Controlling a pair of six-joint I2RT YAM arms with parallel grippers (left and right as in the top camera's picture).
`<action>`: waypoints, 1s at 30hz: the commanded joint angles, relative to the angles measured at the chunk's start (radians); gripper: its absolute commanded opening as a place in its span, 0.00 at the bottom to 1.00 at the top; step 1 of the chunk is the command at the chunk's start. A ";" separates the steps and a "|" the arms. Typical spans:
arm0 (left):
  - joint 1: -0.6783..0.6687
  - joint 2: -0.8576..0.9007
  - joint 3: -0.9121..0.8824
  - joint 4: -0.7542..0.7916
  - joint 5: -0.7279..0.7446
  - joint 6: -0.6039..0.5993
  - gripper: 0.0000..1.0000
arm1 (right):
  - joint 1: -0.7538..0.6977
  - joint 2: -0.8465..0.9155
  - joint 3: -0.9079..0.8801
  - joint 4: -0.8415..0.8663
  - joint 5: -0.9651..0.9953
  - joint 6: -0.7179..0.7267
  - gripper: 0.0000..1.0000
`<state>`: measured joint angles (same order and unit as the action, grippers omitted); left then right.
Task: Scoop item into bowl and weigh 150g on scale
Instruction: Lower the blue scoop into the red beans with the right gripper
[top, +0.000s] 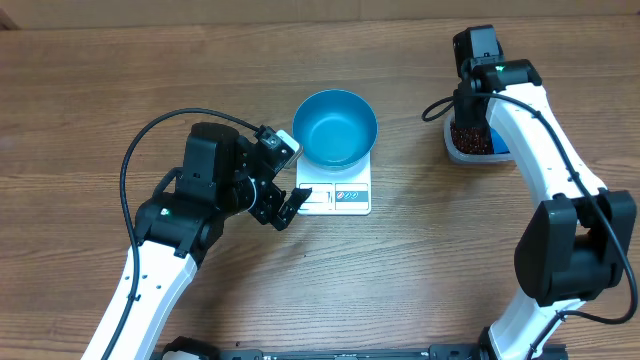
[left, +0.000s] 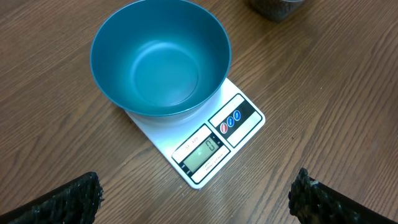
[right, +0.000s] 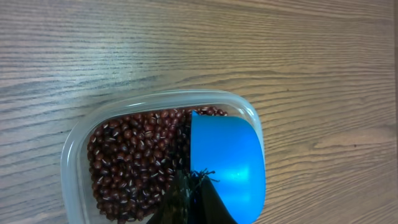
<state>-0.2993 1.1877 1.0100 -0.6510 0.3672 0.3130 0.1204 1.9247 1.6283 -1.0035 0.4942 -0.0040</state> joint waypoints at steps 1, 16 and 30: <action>0.005 0.002 0.026 0.001 0.015 -0.014 1.00 | 0.003 0.017 -0.006 0.005 -0.018 -0.005 0.04; 0.005 0.002 0.026 0.001 0.015 -0.014 1.00 | 0.003 0.017 -0.006 0.007 -0.298 -0.005 0.04; 0.005 0.002 0.026 0.001 0.015 -0.014 1.00 | -0.106 0.017 -0.006 0.007 -0.588 -0.005 0.04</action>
<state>-0.2993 1.1877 1.0100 -0.6510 0.3672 0.3130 0.0444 1.9297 1.6283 -0.9951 0.0753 -0.0154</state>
